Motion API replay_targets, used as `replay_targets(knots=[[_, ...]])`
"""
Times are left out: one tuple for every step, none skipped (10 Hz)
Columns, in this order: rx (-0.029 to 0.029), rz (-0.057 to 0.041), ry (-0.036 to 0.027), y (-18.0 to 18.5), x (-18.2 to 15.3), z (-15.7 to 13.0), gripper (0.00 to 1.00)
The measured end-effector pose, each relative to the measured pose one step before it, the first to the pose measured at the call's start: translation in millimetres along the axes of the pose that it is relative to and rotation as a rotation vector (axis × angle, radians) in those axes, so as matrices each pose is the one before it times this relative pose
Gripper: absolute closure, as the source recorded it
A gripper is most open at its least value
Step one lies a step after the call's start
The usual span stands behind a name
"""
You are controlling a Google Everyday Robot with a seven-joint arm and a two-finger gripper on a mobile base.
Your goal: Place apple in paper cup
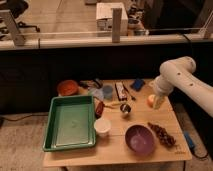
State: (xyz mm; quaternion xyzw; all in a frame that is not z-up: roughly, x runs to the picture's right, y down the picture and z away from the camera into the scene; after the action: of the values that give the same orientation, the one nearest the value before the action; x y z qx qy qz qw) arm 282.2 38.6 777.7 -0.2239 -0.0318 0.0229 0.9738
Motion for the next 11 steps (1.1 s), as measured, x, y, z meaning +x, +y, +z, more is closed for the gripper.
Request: replay_targets(knots=[[0.00345,-0.00132,-0.00703,-7.03,0.64,8.25,0.20],[0.00352,-0.00031,-0.00520,-1.70,-1.28,1.62,0.20],[0.00239,0.00116,-0.00271,0.93,0.51,2.03,0.20],[0.00378,0.00497,-0.00274,1.54,2.57,5.69,0.20],[0.00233,0.00259,-0.00344,-1.47,-0.21,1.66,0.20],[0.00134,0.00858,-0.00475,-3.27,2.24,6.61,0.20],[-0.00164,0.00277,-0.00412,-2.87,2.72,8.74,0.20],[-0.00070,-0.00296,-0.00226,-1.07,-0.06,4.60,0.20],[0.00157,-0.00664,-0.00279,-2.42,-1.46,3.36,0.20],[0.00133,-0.00163,-0.00225,-1.24,0.92,3.29,0.20],[0.00046,0.00246,-0.00177,-0.72,1.42,1.99,0.20]])
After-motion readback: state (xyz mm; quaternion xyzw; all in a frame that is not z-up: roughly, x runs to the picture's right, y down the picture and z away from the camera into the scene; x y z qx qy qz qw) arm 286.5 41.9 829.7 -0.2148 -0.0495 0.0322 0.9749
